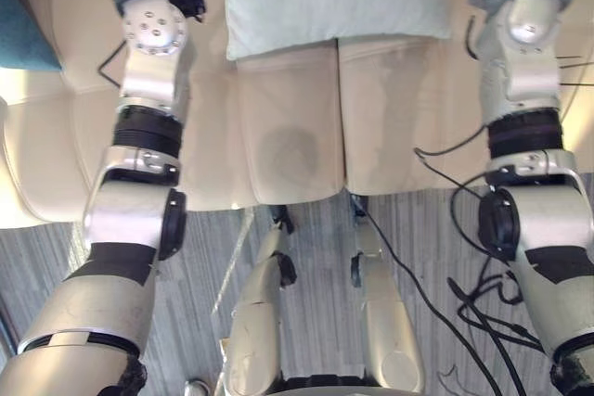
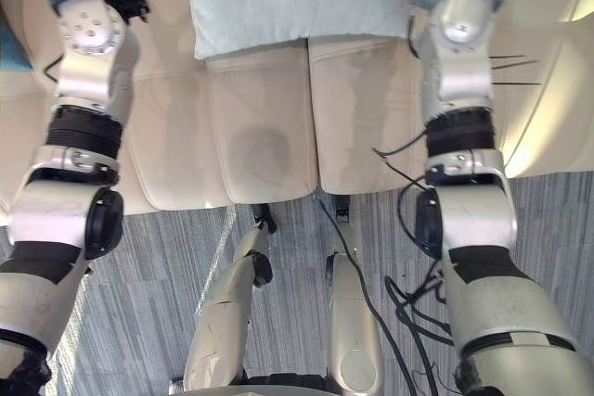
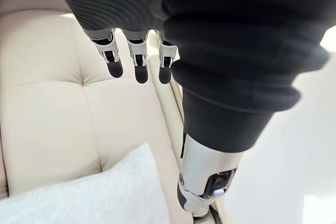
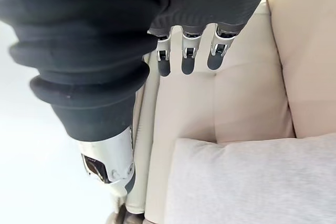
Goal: Pick up cushions and gather them together orderly.
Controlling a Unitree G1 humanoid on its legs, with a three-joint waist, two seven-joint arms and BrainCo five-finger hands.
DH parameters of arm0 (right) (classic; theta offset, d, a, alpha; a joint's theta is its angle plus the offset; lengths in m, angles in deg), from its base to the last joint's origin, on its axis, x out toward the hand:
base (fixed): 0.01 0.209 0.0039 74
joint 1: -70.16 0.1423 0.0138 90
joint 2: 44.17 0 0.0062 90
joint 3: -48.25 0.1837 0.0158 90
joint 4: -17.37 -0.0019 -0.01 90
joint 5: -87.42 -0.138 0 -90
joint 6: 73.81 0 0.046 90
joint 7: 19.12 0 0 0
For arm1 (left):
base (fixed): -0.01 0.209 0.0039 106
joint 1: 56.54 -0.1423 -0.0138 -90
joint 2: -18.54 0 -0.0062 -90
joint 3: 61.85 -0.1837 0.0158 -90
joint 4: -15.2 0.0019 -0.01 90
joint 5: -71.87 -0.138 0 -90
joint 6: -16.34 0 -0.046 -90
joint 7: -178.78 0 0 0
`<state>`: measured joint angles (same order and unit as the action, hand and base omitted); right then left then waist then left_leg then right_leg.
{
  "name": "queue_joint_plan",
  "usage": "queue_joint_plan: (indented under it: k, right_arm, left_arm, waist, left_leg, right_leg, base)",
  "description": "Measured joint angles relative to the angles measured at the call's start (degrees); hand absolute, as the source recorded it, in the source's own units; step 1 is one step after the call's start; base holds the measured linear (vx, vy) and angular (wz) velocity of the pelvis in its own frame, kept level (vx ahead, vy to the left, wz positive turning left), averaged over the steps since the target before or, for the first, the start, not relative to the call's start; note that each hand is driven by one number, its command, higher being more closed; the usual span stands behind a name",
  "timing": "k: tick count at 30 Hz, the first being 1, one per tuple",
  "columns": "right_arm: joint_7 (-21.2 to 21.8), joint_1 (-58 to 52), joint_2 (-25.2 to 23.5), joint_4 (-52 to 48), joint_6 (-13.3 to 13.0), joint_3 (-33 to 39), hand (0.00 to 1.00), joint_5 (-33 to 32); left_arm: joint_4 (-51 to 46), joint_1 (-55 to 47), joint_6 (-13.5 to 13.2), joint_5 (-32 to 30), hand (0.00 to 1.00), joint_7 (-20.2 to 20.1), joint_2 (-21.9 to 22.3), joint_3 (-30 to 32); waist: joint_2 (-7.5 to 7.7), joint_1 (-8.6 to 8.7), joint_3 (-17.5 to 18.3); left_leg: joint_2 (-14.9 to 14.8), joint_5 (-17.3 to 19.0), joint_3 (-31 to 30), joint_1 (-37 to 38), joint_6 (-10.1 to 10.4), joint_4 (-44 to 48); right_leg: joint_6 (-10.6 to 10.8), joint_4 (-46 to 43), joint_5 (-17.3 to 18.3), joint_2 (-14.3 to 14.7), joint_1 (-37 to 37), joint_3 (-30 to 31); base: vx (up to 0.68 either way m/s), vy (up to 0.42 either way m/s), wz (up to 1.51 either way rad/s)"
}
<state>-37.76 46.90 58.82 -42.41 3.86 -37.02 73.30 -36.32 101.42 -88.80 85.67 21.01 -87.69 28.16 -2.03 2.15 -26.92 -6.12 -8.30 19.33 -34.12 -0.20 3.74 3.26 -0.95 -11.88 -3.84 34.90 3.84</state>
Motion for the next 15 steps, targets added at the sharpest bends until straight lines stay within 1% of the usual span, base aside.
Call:
queue_joint_plan:
  k: [1, 2, 4, 5, 6, 7, 8, 9, 10, 11, 12, 14, 15]
  right_arm:
    - [0.28, -1.63, 0.39, -1.48, -0.20, 0.05, 0.00, -0.29]
    - [1.42, -5.65, 0.82, -5.12, -0.51, 0.46, 0.00, -1.57]
    - [2.66, -12.85, 0.67, -10.12, -0.94, 1.54, 0.00, -1.70]
    - [3.31, -18.98, 0.55, -13.67, -0.98, 2.06, 0.00, -1.51]
    - [4.20, -25.49, -0.13, -16.11, -0.99, 2.22, 0.00, -1.24]
    - [4.63, -28.81, -0.99, -16.99, -0.98, 2.23, 0.00, -0.98]
    - [5.49, -35.84, -3.39, -18.44, -0.89, 2.13, 0.00, -0.83]
    - [6.72, -42.53, -6.33, -18.93, -0.84, 2.08, 0.00, 1.26]
    - [7.36, -45.95, -7.71, -19.04, -0.84, 1.95, 0.00, 2.11]
    - [8.78, -52.92, -10.24, -18.96, -0.73, 1.88, 0.00, 4.82]
    - [9.94, -58.90, -12.14, -18.17, -0.59, 1.68, 0.00, 7.04]
    - [11.46, -65.95, -14.68, -15.09, -0.20, 1.37, 0.00, 10.14]
    - [11.92, -67.96, -15.42, -13.73, -0.08, 1.25, 0.00, 11.16]
  left_arm:
    - [-1.18, -1.41, -0.12, 0.74, 0.00, -0.55, 0.02, 0.46]
    - [-4.22, -4.74, -0.44, 2.56, 0.00, -1.56, 0.06, 0.59]
    - [-10.19, -11.33, -0.99, 3.96, 0.00, -3.07, 0.82, 0.61]
    - [-14.20, -17.10, -1.82, 4.06, 0.00, -4.02, 2.39, 0.69]
    - [-17.29, -23.64, -2.05, 4.06, 0.00, -5.05, 4.73, 0.72]
    - [-18.36, -27.31, -2.09, 4.04, 0.00, -5.55, 6.26, 0.75]
    - [-19.44, -34.69, -2.09, 3.97, 0.00, -6.41, 9.60, 0.73]
    - [-19.91, -42.45, -1.97, 3.44, 0.00, -7.67, 13.02, 0.74]
    - [-19.92, -46.31, -1.75, 3.24, 0.00, -8.48, 14.70, 0.71]
    - [-19.90, -53.87, -1.04, 2.12, 0.00, -9.98, 17.90, 0.66]
    - [-19.78, -60.17, -0.42, 0.80, 0.00, -11.51, 20.03, 0.51]
    - [-18.00, -67.38, 0.05, -1.56, 0.00, -13.58, 21.59, 0.38]
    - [-16.83, -69.31, 0.23, -2.52, 0.00, -14.12, 21.84, 0.39]
  waist:
    - [0.00, 0.01, 0.01]
    - [0.00, 0.03, 0.02]
    - [0.05, 0.03, 0.15]
    - [0.05, 0.00, 0.16]
    - [0.05, -0.20, 0.16]
    - [0.05, -0.23, 0.17]
    - [0.05, -0.26, 0.22]
    - [0.16, -0.43, 1.08]
    - [0.17, -0.57, 1.95]
    - [0.22, -0.96, 3.87]
    - [0.44, -1.45, 4.88]
    - [0.52, -1.55, 6.12]
    - [0.58, -1.63, 6.93]
  left_leg:
    - [-0.07, 0.01, 0.00, 0.23, 0.01, 0.03]
    - [-0.27, 0.03, -0.02, 0.70, 0.04, 0.18]
    - [-0.93, 0.15, -0.16, 1.41, 0.21, 0.46]
    - [-1.07, 0.33, -0.20, 2.07, 0.45, 0.66]
    - [-1.15, 0.69, -0.21, 2.94, 0.78, 1.10]
    - [-1.23, 1.01, -0.18, 3.50, 0.83, 1.41]
    - [-1.57, 2.14, -0.16, 4.57, 1.07, 2.58]
    - [-2.07, 3.74, -0.16, 5.11, 1.34, 4.08]
    - [-2.28, 4.29, -0.15, 5.07, 1.22, 4.71]
    - [-2.77, 5.26, -0.02, 5.19, 1.41, 5.52]
    - [-2.87, 5.51, 0.03, 6.53, 1.37, 5.33]
    - [-2.89, 5.73, -0.03, 9.67, 1.66, 4.61]
    - [-2.83, 5.77, -0.08, 10.70, 1.82, 4.27]
  right_leg:
    - [0.00, -0.04, 0.00, -0.01, -0.27, -0.02]
    - [0.00, -0.08, 0.00, -0.06, -0.95, -0.19]
    - [0.03, -0.18, 0.05, -0.01, -1.84, -0.46]
    - [0.15, -0.26, 0.21, 0.04, -2.64, -0.52]
    - [0.35, -0.40, 0.95, -0.01, -3.82, -0.58]
    - [0.26, -0.51, 1.39, -0.01, -4.56, -0.64]
    - [0.34, -1.13, 2.57, 0.11, -6.00, -0.68]
    - [0.21, -2.13, 3.75, 0.44, -6.67, -0.67]
    - [0.24, -2.60, 4.36, 0.57, -6.70, -0.67]
    - [0.08, -3.44, 5.46, 0.75, -6.76, -0.73]
    - [-0.05, -3.82, 6.27, 0.83, -7.87, -0.82]
    - [-0.04, -3.95, 7.33, 0.84, -10.77, -1.35]
    - [0.06, -3.96, 7.65, 0.82, -11.66, -1.53]
  base:
    - [0.00, 0.000, 0.00]
    - [-0.01, -0.018, 0.05]
    - [-0.01, -0.033, 0.07]
    - [-0.01, -0.055, 0.06]
    - [-0.01, -0.055, 0.07]
    - [0.00, -0.051, 0.08]
    - [0.01, -0.059, 0.01]
    - [0.01, -0.064, -0.01]
    - [0.02, -0.073, -0.06]
    - [0.05, -0.095, -0.03]
    - [0.06, -0.093, 0.01]
    - [0.06, -0.071, 0.06]
    - [0.07, -0.068, 0.08]
